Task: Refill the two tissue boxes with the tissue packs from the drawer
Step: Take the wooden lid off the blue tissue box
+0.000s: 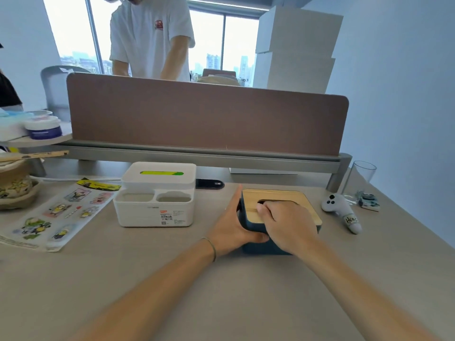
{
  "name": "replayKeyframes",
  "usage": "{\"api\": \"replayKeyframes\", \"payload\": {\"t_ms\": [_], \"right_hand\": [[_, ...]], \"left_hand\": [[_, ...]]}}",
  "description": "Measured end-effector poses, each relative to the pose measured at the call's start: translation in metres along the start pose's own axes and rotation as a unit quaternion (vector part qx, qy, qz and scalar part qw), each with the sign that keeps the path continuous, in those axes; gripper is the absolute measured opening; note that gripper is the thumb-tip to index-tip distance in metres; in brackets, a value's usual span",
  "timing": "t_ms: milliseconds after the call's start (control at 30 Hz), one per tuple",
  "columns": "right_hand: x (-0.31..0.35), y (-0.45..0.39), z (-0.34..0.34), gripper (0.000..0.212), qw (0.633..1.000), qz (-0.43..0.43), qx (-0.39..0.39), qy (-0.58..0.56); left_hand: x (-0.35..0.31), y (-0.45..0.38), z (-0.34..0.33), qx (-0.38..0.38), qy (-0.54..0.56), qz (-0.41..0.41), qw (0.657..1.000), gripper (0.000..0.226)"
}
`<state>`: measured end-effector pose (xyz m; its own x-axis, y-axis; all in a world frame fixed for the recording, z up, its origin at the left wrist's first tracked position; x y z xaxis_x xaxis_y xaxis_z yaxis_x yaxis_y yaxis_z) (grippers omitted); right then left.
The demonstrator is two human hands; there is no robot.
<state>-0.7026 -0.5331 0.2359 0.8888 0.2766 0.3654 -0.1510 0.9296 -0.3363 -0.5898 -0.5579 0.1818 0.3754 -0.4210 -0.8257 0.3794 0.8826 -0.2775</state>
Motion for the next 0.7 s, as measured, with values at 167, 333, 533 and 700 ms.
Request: {"api": "replayKeyframes", "payload": {"t_ms": [167, 333, 533, 700], "right_hand": [[0.018, -0.006, -0.010, 0.048, 1.000, 0.010, -0.001, 0.028], [0.024, -0.011, -0.017, 0.051, 0.999, 0.004, -0.006, 0.042], [0.021, -0.012, -0.018, 0.052, 0.999, -0.005, -0.024, 0.029], [0.019, -0.015, -0.018, 0.054, 1.000, -0.014, -0.021, 0.013]], "left_hand": [[0.011, 0.010, 0.016, -0.016, -0.013, -0.005, 1.000, 0.107], [0.022, 0.016, 0.016, -0.013, -0.002, 0.013, 1.000, 0.115], [0.023, 0.018, 0.018, -0.029, 0.000, 0.016, 0.999, 0.111], [0.027, 0.021, 0.017, -0.032, 0.005, 0.018, 0.999, 0.111]]}}
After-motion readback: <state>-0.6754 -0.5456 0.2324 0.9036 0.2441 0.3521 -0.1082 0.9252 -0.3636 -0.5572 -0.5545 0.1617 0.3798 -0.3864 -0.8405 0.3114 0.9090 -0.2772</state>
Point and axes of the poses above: each hand's wrist, its own y-axis away from the middle knuckle, its own z-axis out of the back of the hand, x = y × z, the point moved 9 cm from there along -y, towards the middle knuckle, and after that the axes turned 13 degrees about -y, right-handed, at the moved point
